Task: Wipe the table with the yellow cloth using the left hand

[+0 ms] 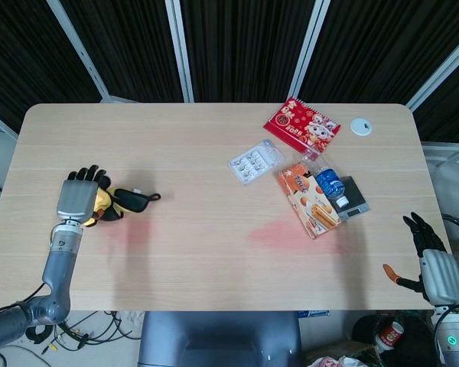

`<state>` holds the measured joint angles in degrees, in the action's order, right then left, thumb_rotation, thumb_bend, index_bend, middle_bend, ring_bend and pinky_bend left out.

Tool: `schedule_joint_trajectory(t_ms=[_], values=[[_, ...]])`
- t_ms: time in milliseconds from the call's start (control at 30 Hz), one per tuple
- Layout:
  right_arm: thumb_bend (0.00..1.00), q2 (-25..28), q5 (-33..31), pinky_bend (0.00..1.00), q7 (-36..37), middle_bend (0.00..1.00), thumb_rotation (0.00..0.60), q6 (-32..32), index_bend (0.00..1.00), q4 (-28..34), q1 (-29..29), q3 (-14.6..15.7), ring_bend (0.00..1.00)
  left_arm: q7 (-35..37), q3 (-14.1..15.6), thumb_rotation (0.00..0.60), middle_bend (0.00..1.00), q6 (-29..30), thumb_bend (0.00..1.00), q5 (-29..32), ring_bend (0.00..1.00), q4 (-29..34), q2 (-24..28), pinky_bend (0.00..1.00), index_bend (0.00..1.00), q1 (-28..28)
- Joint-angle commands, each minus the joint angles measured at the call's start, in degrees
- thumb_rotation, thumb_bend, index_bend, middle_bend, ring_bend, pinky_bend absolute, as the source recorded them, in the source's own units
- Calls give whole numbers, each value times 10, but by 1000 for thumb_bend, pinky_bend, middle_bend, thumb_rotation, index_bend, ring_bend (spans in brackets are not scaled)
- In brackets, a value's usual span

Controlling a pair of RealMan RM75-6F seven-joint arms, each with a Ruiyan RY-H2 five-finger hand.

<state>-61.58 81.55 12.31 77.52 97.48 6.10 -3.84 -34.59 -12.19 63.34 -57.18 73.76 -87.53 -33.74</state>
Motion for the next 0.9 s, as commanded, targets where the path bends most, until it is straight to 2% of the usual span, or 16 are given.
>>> schedule_joint_trajectory(t_ms=[33,167,333,467,667,900], values=[[155,0,-1,129,1,0,600,0,0,0,0,0,0,-1,-4,600,25,8,72,7,52,7,4,128,70,3],[154,1,-2,128,3,0,600,0,0,-1,0,-1,0,12,-4,600,5,22,72,6,31,29,20,87,41,14],[154,1,-2,129,2,0,600,-1,0,-3,0,0,0,52,6,600,0,60,70,-21,10,90,59,52,23,47],[154,1,-1,128,-3,0,600,-1,0,-3,0,0,0,97,32,600,0,108,63,-74,0,148,102,31,10,89],[153,-1,1,128,-13,0,600,2,0,-5,0,1,0,138,87,600,0,174,16,-158,0,200,159,5,0,149],[153,-5,10,129,-26,0,600,12,0,-8,-2,2,0,183,145,600,0,258,0,-243,0,205,176,0,0,223]])
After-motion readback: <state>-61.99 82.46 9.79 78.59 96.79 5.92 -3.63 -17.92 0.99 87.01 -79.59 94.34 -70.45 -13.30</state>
